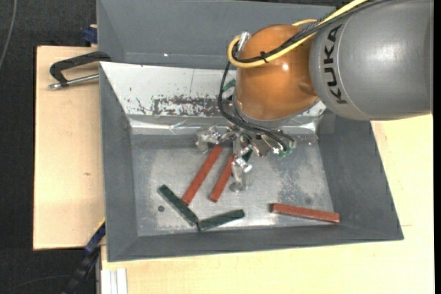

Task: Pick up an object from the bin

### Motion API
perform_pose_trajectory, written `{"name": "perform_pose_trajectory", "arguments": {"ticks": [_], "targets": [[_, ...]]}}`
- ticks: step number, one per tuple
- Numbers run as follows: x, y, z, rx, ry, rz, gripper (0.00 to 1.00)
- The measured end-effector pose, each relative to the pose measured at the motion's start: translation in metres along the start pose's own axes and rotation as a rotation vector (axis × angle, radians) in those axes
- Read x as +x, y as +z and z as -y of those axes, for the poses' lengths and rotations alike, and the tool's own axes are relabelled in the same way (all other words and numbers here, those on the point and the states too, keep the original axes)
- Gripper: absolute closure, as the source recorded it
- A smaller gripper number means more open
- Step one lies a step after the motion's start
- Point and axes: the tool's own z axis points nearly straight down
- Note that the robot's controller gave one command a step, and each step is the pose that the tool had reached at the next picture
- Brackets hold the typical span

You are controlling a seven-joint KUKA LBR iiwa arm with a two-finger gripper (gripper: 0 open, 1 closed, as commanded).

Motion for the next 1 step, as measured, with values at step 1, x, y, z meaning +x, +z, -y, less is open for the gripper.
{"name": "perform_pose_trajectory", "arguments": {"ticks": [1], "targets": [[-0.0139,0.0068,-0.0010,0.001,-0.282,0.007,0.00]]}}
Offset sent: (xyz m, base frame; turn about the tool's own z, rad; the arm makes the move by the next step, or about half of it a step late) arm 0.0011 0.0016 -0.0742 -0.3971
